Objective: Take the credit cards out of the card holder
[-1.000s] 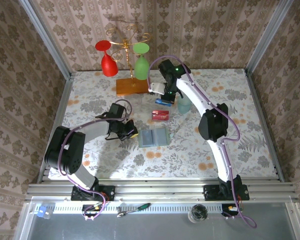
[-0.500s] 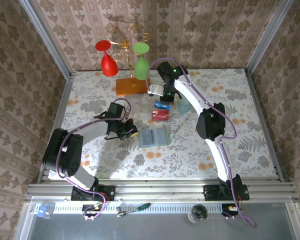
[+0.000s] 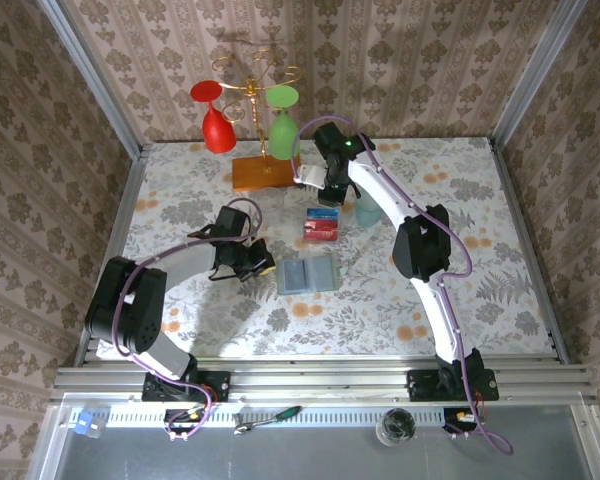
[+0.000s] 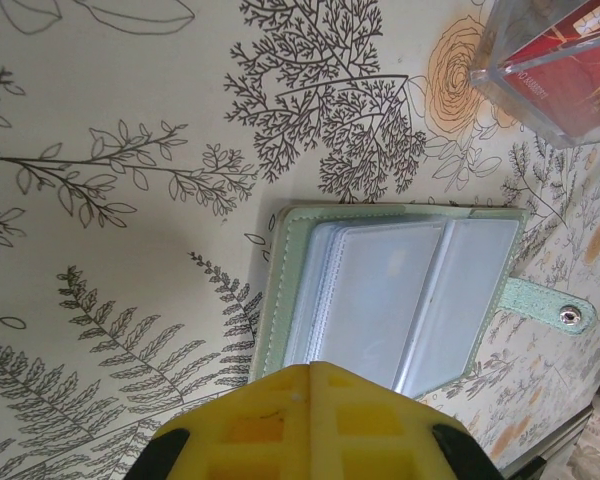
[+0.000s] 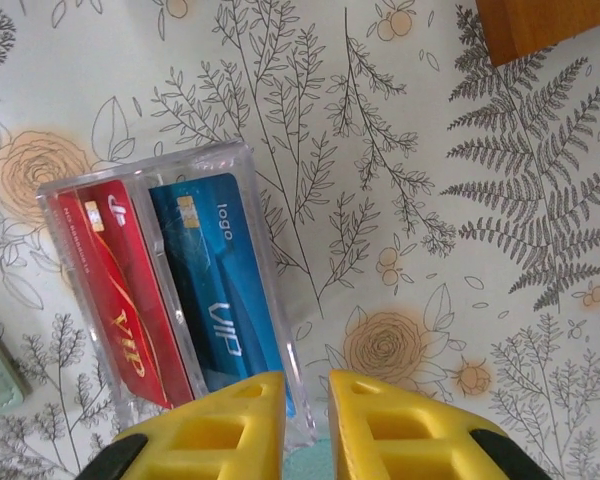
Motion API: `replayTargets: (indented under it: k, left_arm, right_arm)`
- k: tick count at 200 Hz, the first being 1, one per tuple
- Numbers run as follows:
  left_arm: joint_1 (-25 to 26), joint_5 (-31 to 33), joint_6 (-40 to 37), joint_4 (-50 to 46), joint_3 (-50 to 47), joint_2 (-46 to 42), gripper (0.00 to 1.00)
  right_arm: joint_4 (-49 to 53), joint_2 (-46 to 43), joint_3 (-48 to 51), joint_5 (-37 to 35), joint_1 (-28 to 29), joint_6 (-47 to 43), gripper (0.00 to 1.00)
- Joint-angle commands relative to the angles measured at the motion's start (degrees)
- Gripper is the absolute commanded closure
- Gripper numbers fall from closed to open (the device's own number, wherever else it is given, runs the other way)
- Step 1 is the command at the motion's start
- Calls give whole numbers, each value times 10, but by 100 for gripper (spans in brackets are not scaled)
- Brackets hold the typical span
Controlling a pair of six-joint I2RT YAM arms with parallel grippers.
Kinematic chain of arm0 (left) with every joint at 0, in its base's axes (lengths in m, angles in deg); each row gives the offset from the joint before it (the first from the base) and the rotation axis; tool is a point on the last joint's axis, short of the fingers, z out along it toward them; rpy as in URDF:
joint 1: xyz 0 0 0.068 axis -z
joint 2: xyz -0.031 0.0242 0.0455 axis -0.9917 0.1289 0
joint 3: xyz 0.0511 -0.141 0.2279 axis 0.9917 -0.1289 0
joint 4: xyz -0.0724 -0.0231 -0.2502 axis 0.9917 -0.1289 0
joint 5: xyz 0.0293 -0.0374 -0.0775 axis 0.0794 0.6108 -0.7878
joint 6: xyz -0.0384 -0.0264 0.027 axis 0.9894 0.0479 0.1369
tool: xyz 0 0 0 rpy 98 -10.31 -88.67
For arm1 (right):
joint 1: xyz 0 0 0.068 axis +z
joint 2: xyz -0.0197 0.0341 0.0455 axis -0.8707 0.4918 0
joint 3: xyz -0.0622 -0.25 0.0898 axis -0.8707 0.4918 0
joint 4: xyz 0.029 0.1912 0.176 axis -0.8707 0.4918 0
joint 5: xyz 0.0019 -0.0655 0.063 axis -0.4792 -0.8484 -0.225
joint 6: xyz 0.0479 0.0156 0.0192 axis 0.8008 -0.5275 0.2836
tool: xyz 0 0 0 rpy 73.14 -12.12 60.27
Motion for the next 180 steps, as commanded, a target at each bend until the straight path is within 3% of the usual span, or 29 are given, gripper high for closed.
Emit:
replayTargets:
  k: [1, 48, 111, 153, 180]
  left_arm:
    - [-4, -2, -4, 3, -7, -12, 97]
    - [-4, -4, -5, 9, -11, -12, 97]
    - [-2, -13, -4, 31, -20, -6, 98]
    - [5, -17, 2, 46, -25, 0, 99]
    - [15, -20, 4, 55, -27, 9, 100]
  right_arm:
    - [-38, -45, 37, 3, 0, 46, 80]
    - [-120, -118, 154, 20, 13, 169, 79]
    - [-281, -259, 389, 47, 34, 429, 77]
    - [-344, -312, 496, 112, 44, 608, 76]
    - [-363, -335, 545, 114, 60, 689, 77]
